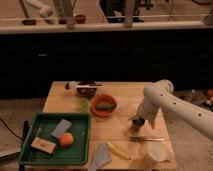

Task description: Stack cups on top of each other

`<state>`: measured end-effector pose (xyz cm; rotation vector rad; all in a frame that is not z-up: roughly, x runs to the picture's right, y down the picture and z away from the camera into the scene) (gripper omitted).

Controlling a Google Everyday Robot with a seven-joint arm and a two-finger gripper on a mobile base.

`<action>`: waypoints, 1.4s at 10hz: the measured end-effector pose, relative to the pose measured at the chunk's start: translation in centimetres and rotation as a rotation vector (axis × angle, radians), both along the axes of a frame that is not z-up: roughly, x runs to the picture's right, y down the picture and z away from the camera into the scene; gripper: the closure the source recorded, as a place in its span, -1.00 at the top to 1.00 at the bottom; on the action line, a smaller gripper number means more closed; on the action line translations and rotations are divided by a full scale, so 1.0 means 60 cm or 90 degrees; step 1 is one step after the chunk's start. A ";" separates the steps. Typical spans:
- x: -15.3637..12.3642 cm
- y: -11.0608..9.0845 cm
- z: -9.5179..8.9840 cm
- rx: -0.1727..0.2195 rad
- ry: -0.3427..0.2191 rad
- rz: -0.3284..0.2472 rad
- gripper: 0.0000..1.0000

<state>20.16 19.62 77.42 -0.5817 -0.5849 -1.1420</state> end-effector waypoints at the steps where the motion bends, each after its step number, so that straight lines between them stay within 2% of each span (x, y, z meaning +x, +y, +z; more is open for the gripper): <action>1: -0.004 0.002 -0.001 -0.006 -0.014 -0.010 0.60; 5: -0.017 -0.002 0.002 -0.013 -0.058 -0.029 0.60; 12: -0.026 -0.003 0.024 -0.027 -0.086 -0.040 0.59; 13: -0.026 -0.002 0.025 -0.029 -0.088 -0.041 0.52; 14: -0.026 -0.001 0.027 -0.030 -0.091 -0.042 0.33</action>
